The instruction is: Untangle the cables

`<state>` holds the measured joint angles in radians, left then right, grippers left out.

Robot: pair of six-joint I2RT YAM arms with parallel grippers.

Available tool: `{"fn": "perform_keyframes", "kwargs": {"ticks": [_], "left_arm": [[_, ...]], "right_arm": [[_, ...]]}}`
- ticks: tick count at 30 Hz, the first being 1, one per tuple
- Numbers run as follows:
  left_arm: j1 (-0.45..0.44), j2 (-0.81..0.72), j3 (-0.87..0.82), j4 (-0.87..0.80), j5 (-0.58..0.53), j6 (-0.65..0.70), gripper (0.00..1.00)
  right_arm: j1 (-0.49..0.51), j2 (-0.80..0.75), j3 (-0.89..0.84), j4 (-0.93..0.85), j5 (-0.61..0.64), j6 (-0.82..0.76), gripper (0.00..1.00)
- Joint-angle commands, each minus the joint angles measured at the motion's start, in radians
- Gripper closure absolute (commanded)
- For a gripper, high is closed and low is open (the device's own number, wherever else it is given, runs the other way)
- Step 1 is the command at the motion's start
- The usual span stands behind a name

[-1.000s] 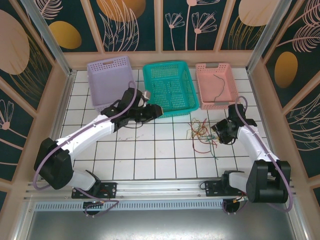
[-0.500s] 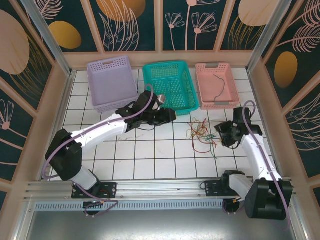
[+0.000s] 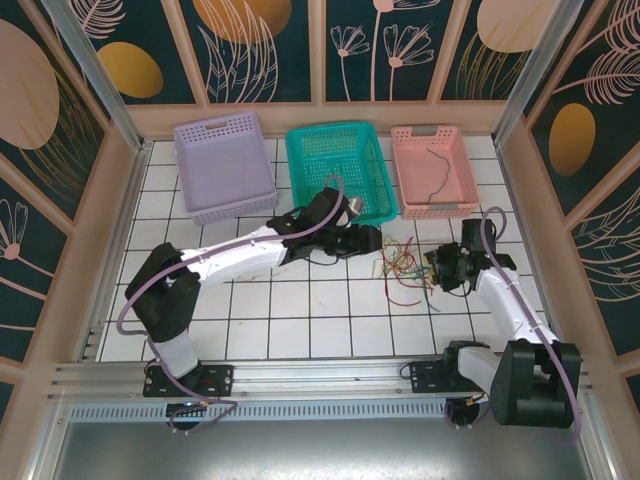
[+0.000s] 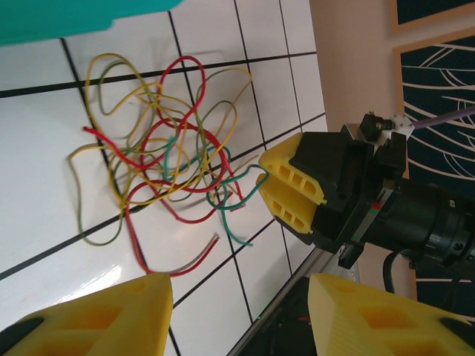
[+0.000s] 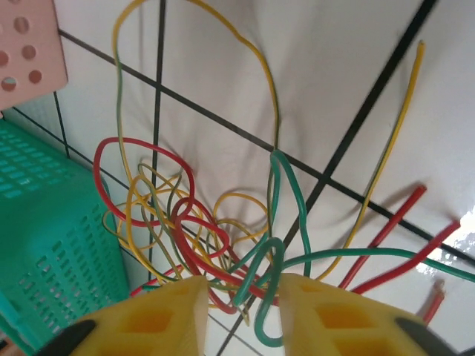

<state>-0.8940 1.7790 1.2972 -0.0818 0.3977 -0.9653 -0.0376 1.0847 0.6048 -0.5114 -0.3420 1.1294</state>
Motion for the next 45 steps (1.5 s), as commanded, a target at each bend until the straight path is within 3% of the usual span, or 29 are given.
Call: {"fn": "perform_keyframes", "kwargs": {"ticks": [1,5,11,19,26,34,45], "left_arm": [[-0.021,0.051,0.073,0.036,0.020,-0.018,0.47],[-0.042,0.132,0.173,0.022,0.029,-0.039,0.43],[-0.068,0.248,0.308,-0.087,0.003,-0.078,0.40],[-0.072,0.329,0.398,-0.159,-0.054,-0.154,0.35],[-0.071,0.352,0.420,-0.187,-0.109,-0.199,0.35],[-0.072,0.245,0.309,-0.275,-0.249,-0.157,0.38],[-0.072,-0.010,0.145,-0.328,-0.443,-0.010,0.37]], "right_arm": [[0.001,0.002,-0.006,0.014,0.015,-0.017,0.81],[-0.007,-0.010,-0.004,-0.003,0.052,-0.074,1.00],[-0.001,-0.065,0.093,-0.028,0.054,-0.219,1.00],[0.019,-0.140,0.165,-0.051,-0.156,-0.367,1.00],[0.019,-0.197,0.218,-0.175,-0.211,-0.427,1.00],[0.019,-0.188,0.292,-0.207,-0.191,-0.485,1.00],[0.102,-0.099,0.338,-0.106,-0.294,-0.435,1.00]]}}
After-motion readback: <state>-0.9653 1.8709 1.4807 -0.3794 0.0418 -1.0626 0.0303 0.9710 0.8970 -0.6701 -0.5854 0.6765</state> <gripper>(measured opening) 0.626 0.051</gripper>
